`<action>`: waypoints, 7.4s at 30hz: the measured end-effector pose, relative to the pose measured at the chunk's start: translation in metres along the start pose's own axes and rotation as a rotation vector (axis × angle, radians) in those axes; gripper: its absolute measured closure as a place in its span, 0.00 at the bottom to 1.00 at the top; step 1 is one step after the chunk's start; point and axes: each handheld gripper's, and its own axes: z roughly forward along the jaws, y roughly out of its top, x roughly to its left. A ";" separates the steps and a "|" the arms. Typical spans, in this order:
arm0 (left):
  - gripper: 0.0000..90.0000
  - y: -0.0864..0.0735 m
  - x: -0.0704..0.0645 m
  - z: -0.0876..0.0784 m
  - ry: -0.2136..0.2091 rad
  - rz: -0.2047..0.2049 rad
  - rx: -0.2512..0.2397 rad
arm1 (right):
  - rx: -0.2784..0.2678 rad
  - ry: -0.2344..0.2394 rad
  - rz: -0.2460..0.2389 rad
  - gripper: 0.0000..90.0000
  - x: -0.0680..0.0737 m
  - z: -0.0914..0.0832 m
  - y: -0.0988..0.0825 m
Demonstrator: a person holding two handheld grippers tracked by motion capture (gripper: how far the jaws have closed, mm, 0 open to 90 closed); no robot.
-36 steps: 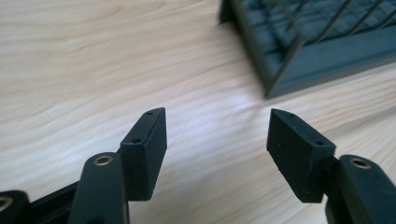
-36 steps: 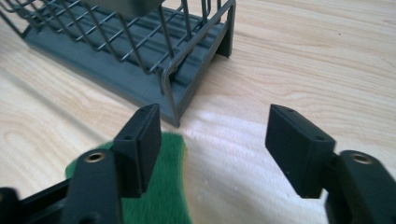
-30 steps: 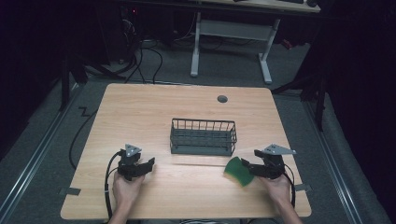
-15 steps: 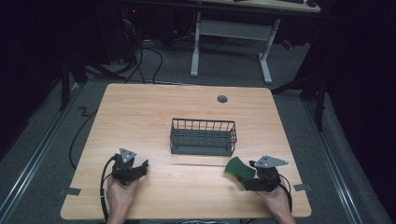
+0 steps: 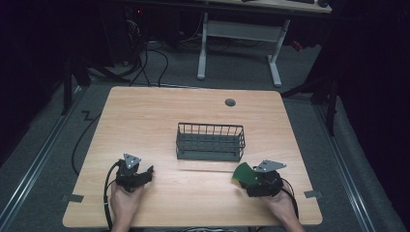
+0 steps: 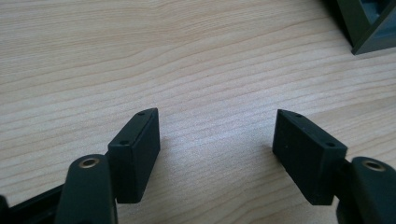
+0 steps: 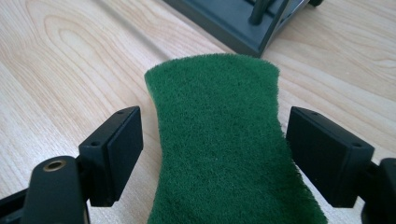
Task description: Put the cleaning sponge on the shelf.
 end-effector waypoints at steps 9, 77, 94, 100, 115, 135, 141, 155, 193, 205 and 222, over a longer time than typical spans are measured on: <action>0.36 0.000 0.000 0.000 0.000 0.000 0.000 | 0.011 -0.014 -0.021 0.27 0.000 0.001 0.000; 0.36 0.000 0.000 0.001 -0.006 0.004 0.000 | -0.094 0.053 -0.263 0.34 -0.035 -0.080 0.112; 0.36 0.000 0.000 0.000 -0.005 0.003 0.000 | -0.016 0.133 -0.390 0.34 -0.044 -0.031 0.177; 0.36 0.000 0.000 0.001 -0.003 0.004 -0.002 | 0.001 0.160 -0.399 0.33 -0.048 -0.014 0.183; 0.36 0.000 0.000 0.001 -0.001 0.002 -0.002 | 0.033 0.161 -0.423 0.33 -0.049 0.007 0.190; 0.36 0.000 0.001 0.000 -0.016 -0.003 -0.005 | 0.087 0.182 -0.460 0.31 -0.052 0.025 0.191; 0.36 0.000 0.001 0.000 -0.020 -0.003 -0.005 | 0.099 0.186 -0.463 0.29 -0.050 0.028 0.191; 0.36 0.000 0.001 0.000 -0.021 -0.003 -0.006 | 0.061 0.205 -0.453 0.51 -0.043 0.028 0.188; 0.37 0.000 0.000 0.001 -0.011 0.005 -0.004 | -0.032 0.272 -0.305 0.49 -0.043 0.029 0.187; 0.37 0.000 0.000 0.001 -0.009 0.007 -0.003 | -0.119 0.162 -0.133 0.51 -0.059 -0.016 0.157; 0.37 0.000 -0.001 0.001 -0.009 0.007 -0.003 | -0.193 0.025 0.122 0.51 -0.073 -0.072 0.090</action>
